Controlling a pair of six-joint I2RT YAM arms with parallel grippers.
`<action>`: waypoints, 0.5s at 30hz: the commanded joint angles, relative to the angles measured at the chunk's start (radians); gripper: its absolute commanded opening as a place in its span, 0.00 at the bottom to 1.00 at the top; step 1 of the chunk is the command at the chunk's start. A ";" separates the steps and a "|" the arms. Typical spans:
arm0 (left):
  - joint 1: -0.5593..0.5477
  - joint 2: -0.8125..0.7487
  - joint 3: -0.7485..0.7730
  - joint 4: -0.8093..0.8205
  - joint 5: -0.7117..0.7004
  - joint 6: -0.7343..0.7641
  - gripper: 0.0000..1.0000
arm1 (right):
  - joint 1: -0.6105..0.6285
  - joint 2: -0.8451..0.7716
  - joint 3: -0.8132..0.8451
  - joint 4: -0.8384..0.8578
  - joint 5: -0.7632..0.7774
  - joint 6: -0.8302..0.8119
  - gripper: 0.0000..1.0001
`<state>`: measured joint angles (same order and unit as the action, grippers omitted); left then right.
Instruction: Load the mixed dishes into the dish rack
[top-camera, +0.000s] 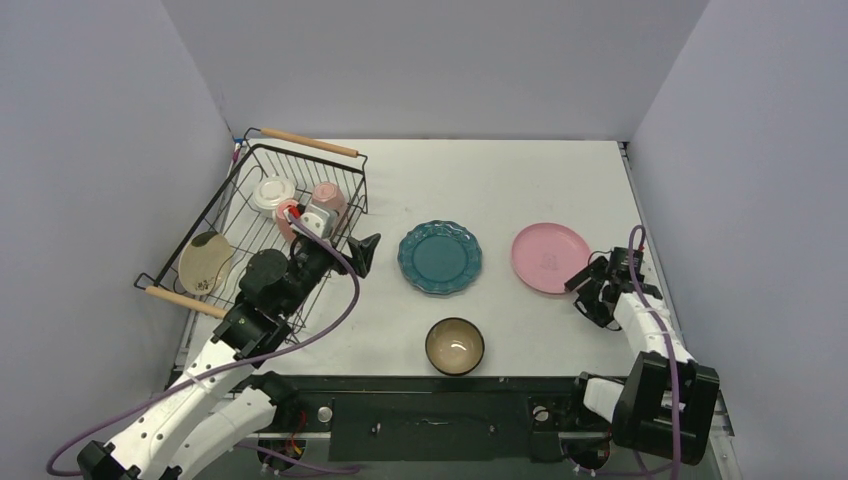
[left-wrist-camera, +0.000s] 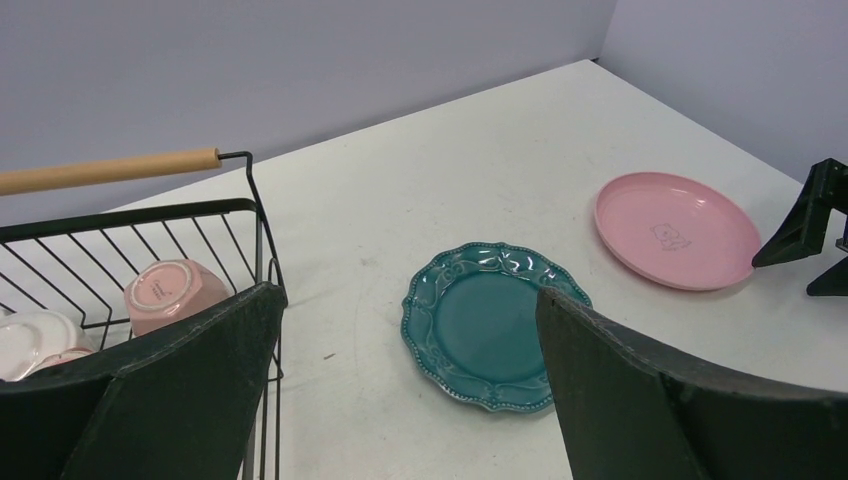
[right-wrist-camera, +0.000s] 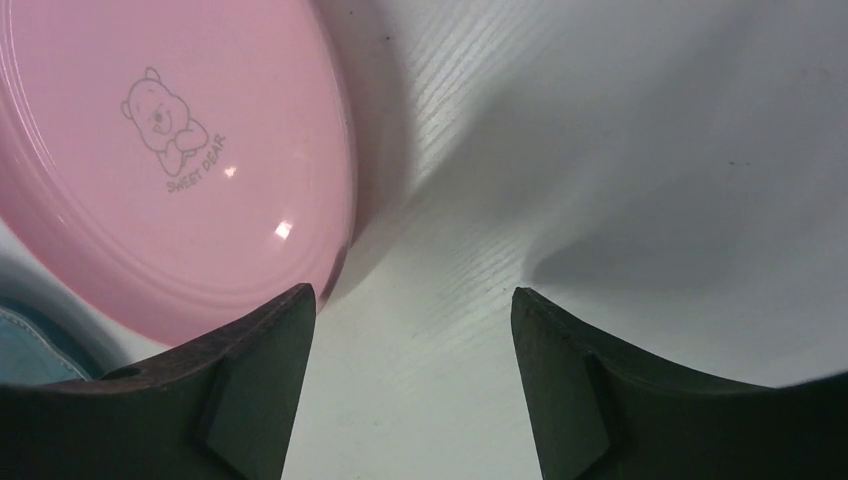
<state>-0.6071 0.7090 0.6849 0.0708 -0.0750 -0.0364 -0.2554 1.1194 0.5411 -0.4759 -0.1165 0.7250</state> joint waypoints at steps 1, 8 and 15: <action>-0.002 0.009 0.021 0.045 0.009 0.013 0.97 | -0.008 0.040 0.045 0.109 -0.059 -0.043 0.67; -0.003 -0.009 0.021 0.041 0.016 0.018 0.96 | -0.010 0.151 0.043 0.212 -0.102 -0.023 0.48; -0.003 -0.018 0.019 0.051 0.036 0.012 0.97 | -0.017 0.155 -0.005 0.302 -0.066 0.048 0.29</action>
<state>-0.6071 0.6907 0.6849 0.0715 -0.0658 -0.0315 -0.2573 1.2869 0.5526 -0.2760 -0.2066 0.7284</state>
